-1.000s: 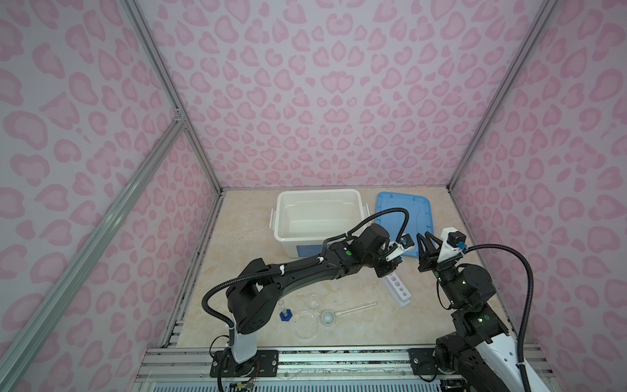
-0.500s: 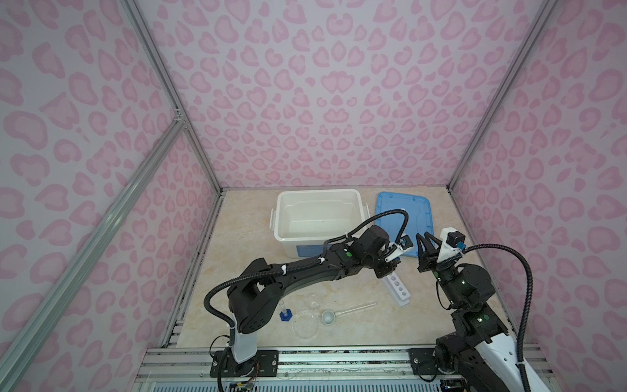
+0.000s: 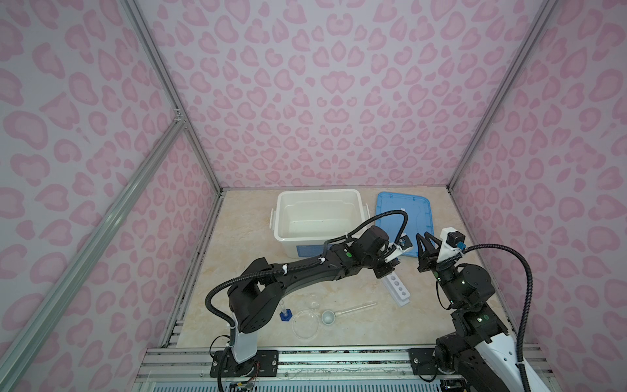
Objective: Organize the chemistry lab equipment
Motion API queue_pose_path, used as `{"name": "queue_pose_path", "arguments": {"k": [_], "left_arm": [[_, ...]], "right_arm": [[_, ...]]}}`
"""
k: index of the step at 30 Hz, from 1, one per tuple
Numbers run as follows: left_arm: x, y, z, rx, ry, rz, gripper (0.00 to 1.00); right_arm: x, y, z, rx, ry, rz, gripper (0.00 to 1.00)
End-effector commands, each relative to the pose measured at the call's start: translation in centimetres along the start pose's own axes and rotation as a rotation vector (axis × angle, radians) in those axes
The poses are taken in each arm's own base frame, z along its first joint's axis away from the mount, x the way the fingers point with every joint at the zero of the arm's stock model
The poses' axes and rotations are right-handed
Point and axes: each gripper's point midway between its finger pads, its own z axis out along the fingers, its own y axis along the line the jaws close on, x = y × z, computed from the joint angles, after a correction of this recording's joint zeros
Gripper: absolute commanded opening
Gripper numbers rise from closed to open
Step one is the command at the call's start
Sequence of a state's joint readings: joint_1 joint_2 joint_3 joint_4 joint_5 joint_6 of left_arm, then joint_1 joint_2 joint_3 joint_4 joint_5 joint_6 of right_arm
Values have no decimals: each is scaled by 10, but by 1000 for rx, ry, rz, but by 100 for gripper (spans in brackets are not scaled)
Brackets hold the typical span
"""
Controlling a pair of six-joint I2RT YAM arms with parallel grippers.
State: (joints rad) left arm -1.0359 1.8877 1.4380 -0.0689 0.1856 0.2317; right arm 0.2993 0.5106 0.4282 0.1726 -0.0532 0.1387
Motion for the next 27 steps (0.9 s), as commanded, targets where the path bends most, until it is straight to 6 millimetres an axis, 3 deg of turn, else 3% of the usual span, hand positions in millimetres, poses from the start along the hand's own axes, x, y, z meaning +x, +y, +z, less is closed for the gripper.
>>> {"name": "queue_pose_path", "arguments": {"k": [1, 10, 11, 27], "left_arm": [[-7, 3, 2, -14, -36, 6, 26], [-21, 5, -9, -27, -64, 9, 35], [-23, 5, -10, -27, -67, 11, 40], [-71, 6, -62, -42, -203, 32, 43]], "right_arm": [[-4, 1, 0, -7, -22, 2, 28], [-4, 2, 1, -13, -13, 1, 28], [-4, 3, 1, -14, -12, -1, 29], [-5, 9, 5, -39, 44, -18, 29]]}}
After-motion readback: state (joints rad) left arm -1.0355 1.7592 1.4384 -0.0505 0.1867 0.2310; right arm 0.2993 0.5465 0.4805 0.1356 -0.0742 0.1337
